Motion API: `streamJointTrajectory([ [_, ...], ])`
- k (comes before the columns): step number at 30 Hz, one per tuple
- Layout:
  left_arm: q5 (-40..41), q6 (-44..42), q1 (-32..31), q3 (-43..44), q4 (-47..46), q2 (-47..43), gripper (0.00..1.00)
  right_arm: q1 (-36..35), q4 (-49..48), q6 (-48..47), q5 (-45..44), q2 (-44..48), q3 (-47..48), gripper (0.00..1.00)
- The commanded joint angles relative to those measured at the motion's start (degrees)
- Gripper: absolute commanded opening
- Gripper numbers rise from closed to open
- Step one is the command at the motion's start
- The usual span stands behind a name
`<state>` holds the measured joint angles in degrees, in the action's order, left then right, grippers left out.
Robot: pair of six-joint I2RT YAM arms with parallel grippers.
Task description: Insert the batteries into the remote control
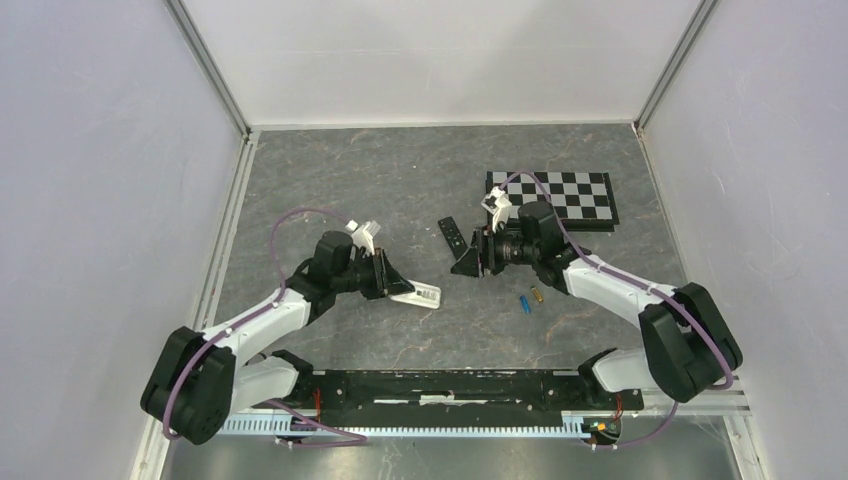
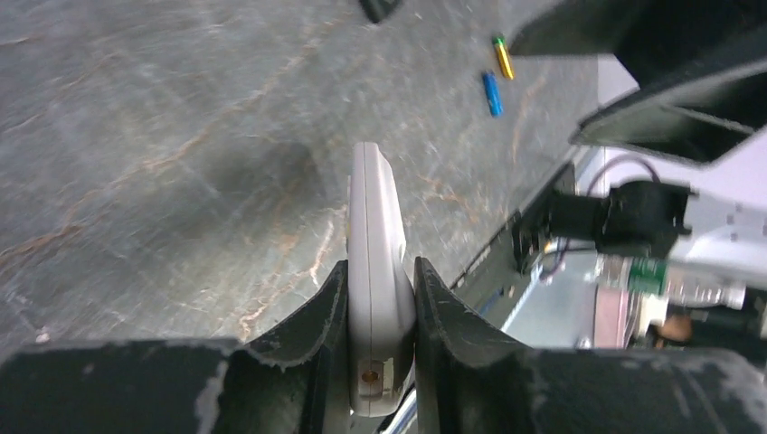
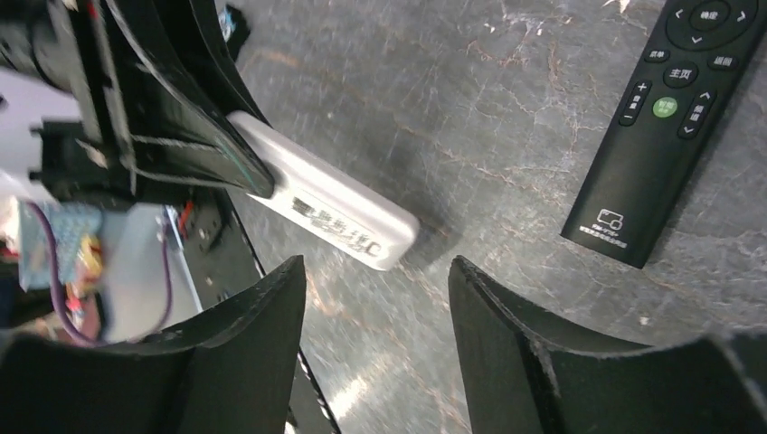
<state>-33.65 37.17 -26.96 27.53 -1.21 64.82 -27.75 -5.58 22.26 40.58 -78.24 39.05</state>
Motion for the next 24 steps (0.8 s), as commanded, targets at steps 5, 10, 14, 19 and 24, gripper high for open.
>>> streamJointTrajectory([
  [5, 9.21, 14.04, 0.14, -4.82, -13.37, 1.19, 0.02, -6.61, -12.37, 22.42, -14.28, -5.95, -2.3, 0.48],
  [10, 9.89, 15.25, 0.11, -6.46, -13.03, 1.25, 0.02, -10.0, -12.43, 23.99, -13.2, -11.01, 0.09, 0.36],
  [14, 10.54, 15.87, 0.15, -7.67, -12.43, 0.1, 0.02, -10.54, -13.87, 24.91, -12.32, -13.19, 0.06, 0.38],
  [19, 11.15, 16.44, 0.15, -8.1, -10.2, -0.81, 0.02, -11.17, -17.41, 26.09, -12.16, -15.01, -0.29, 0.39],
  [24, 11.26, 16.27, 0.13, -8.19, -8.62, -1.01, 0.02, -11.51, -19.86, 26.41, -11.7, -16.46, -0.41, 0.38],
])
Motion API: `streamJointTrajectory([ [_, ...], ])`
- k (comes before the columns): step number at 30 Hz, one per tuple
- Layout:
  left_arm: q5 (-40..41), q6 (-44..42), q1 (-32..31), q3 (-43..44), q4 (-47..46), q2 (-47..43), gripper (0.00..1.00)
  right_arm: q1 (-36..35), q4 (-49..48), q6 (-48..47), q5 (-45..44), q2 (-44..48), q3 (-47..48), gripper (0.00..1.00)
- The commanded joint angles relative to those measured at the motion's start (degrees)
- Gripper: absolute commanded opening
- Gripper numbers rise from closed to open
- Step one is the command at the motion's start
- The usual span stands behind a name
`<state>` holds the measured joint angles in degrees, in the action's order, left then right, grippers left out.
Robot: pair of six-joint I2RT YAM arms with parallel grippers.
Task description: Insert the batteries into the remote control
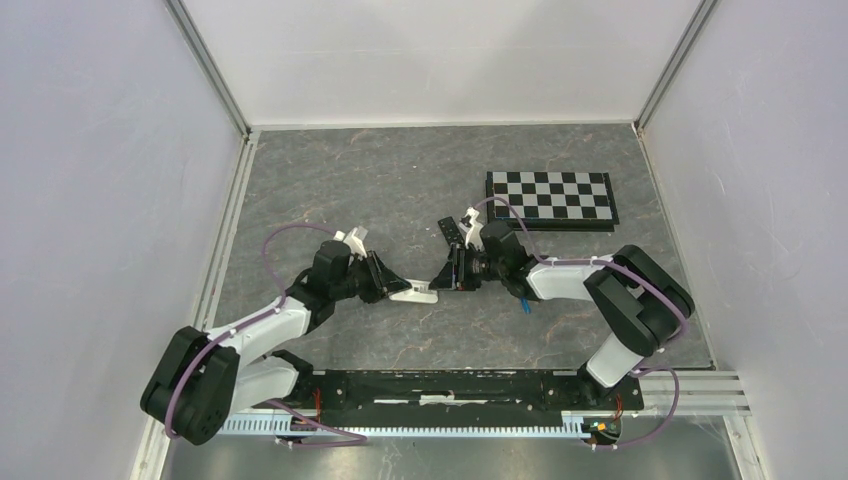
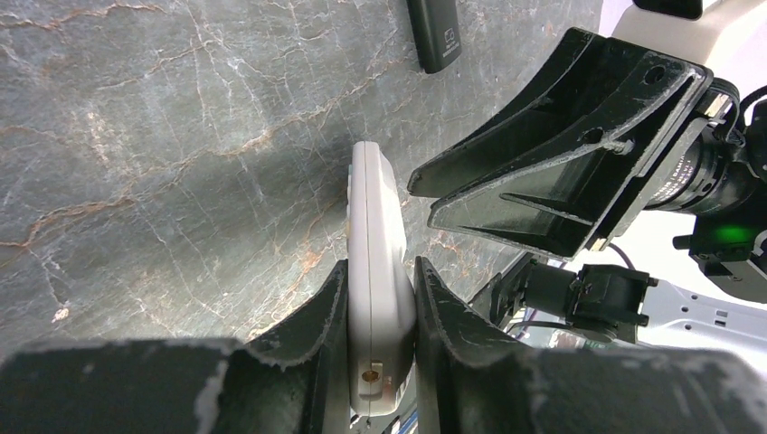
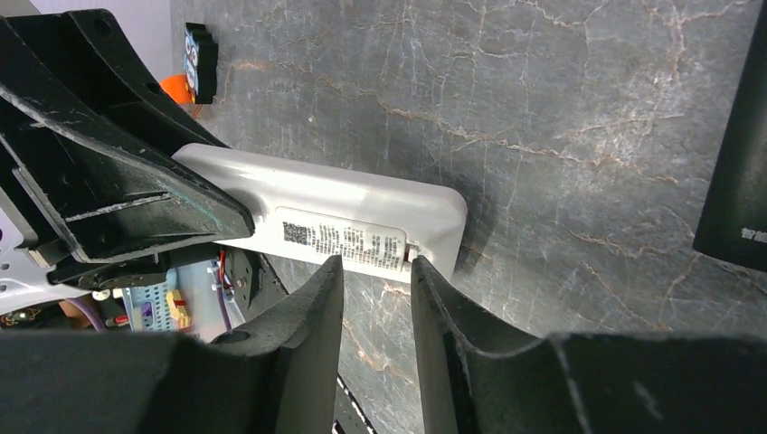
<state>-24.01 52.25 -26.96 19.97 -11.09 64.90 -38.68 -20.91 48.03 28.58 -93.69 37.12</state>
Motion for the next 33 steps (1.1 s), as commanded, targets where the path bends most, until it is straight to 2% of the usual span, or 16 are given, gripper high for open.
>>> streamJointTrajectory([
  [1, 1.6, 1.19, 0.14, -0.63, 1.54, -1.0, 0.02, -0.7, -4.37, 0.2, 0.2, -1.19, 1.71, 0.38],
  [7, 0.83, 1.45, 0.11, -0.33, 1.64, 0.34, 0.02, -0.87, -3.9, -0.37, 0.13, -3.1, 2.2, 0.39],
  [13, -0.68, 3.12, 0.15, 1.02, 2.66, 1.49, 0.02, -0.91, -7.62, 1.01, 1.37, -3.32, 0.58, 0.46],
  [20, -2.62, 2.86, 0.14, 2.01, 3.18, 2.72, 0.02, -0.92, -12.32, 3.86, 2.97, -4.54, -0.46, 0.41],
  [28, 0.61, 2.33, 0.15, 2.52, 6.78, 1.09, 0.02, -0.96, -3.36, 0.35, -0.73, -2.72, 0.75, 0.42],
  [33, 2.95, 2.33, 0.11, 2.45, 8.66, 0.13, 0.02, -0.96, -1.06, -0.68, -2.16, -0.55, 0.69, 0.45],
])
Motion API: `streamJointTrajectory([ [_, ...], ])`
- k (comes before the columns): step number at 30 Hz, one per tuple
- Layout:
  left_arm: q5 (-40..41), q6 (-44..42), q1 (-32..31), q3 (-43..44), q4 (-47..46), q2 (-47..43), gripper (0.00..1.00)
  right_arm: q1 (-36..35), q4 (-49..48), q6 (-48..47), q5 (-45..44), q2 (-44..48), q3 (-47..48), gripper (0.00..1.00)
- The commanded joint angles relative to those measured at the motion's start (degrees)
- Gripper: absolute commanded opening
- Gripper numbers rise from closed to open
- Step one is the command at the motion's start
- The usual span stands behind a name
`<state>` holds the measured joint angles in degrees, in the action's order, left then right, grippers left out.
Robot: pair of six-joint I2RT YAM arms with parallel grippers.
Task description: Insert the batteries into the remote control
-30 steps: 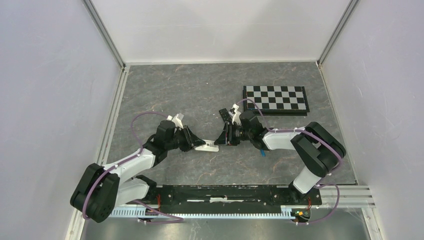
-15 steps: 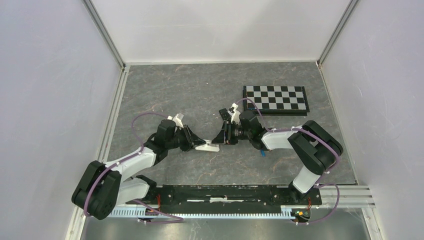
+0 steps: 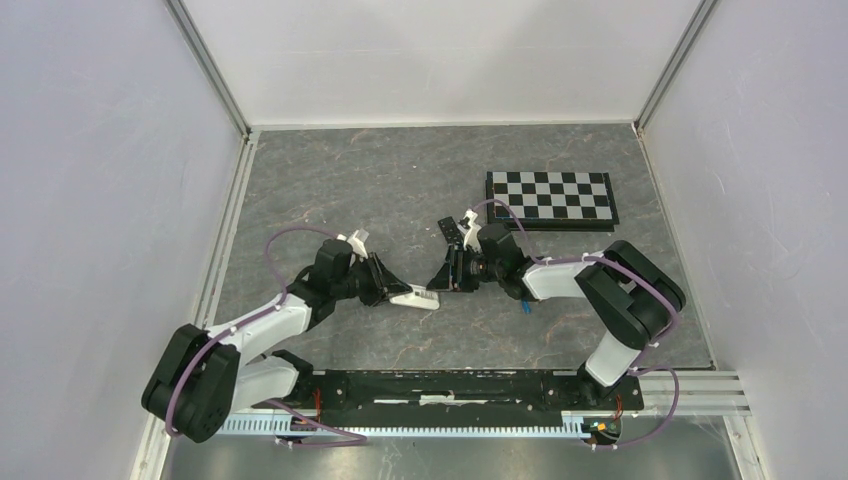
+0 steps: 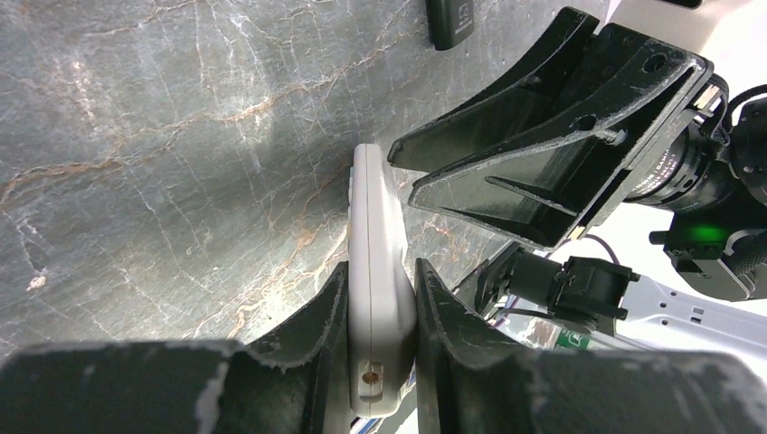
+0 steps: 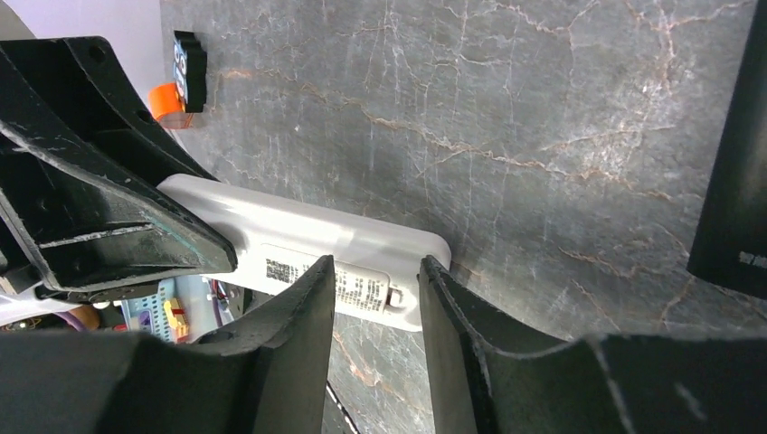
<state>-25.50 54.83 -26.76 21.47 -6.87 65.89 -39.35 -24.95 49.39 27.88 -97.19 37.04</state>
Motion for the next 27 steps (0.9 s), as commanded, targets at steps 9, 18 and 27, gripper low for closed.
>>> streamJointTrajectory([
  [9, 5.2, 0.72, -0.08, 1.02, 5.47, -0.2, 0.02, -0.25, -3.0, 1.37, 2.29, 3.69, -1.43, 0.51],
  [18, 5.28, 1.06, -0.1, 0.94, 4.86, -0.27, 0.02, -0.29, -4.05, 2.2, 3.69, 2.08, -1.71, 0.51],
  [27, 5.57, 1.07, -0.05, 1.1, 4.76, -0.03, 0.02, -0.11, -3.18, 2.47, 4.3, 0.77, -1.69, 0.54],
])
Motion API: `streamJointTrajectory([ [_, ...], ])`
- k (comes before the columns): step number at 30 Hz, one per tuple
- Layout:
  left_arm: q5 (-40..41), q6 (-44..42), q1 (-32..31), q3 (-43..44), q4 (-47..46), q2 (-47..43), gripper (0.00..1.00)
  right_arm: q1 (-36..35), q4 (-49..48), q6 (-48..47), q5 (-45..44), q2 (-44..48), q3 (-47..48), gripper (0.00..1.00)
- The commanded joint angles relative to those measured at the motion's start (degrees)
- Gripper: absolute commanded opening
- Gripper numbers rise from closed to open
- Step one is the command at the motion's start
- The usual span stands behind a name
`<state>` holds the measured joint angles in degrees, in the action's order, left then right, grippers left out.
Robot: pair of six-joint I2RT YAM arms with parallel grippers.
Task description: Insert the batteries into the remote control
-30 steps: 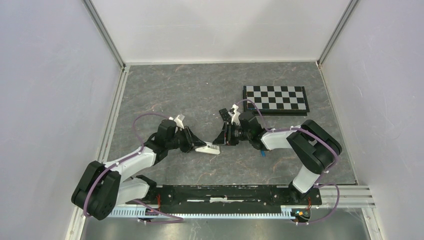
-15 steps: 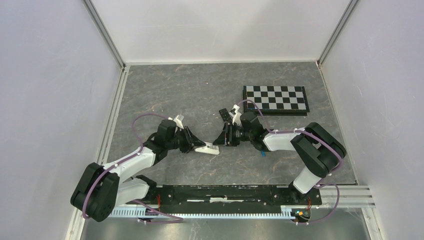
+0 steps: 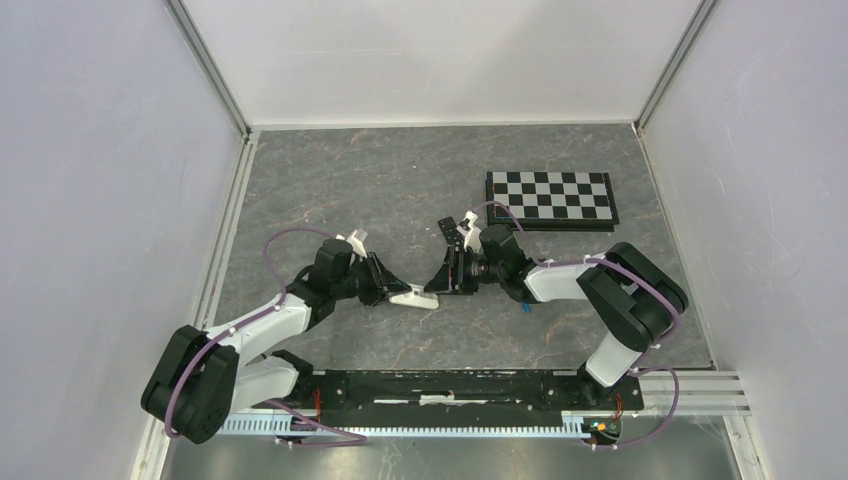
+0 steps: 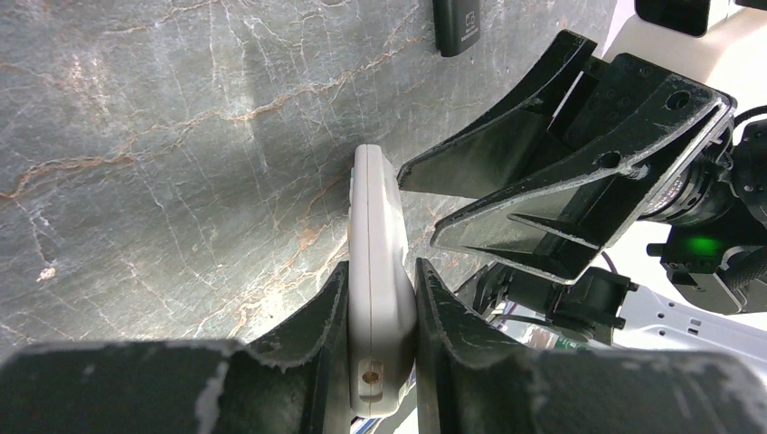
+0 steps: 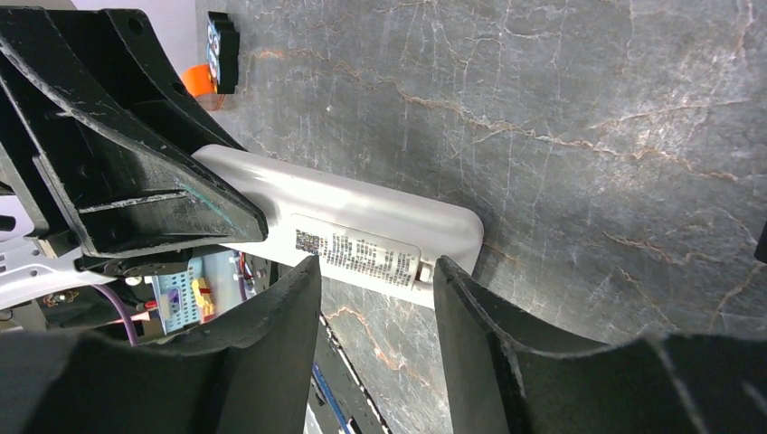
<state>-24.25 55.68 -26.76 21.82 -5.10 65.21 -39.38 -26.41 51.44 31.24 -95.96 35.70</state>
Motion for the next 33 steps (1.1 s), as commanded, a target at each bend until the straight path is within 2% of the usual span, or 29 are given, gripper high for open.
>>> streamJointTrajectory([
  [1, 4.23, 0.22, -0.04, 0.76, 2.78, 0.7, 0.02, -0.09, -1.71, 0.42, 0.96, -0.54, -0.35, 0.54],
  [15, 0.87, -1.53, -0.04, 1.37, 0.9, 2.14, 0.02, 0.09, -6.45, 2.88, 2.49, -3.06, -0.96, 0.55],
  [22, -1.01, -2.59, -0.08, 1.11, -0.32, 3.97, 0.02, 0.44, -14.11, 7.82, 4.34, -4.31, -3.65, 0.56],
  [27, -1.16, -3.12, -0.09, 0.85, -0.61, 4.48, 0.02, 0.44, -25.35, 13.72, 7.04, -5.57, -5.58, 0.55],
  [33, -0.44, -3.03, -0.25, 1.0, -0.61, 5.75, 0.02, -0.72, -50.22, 29.26, 10.41, -7.79, -5.13, 0.52],
])
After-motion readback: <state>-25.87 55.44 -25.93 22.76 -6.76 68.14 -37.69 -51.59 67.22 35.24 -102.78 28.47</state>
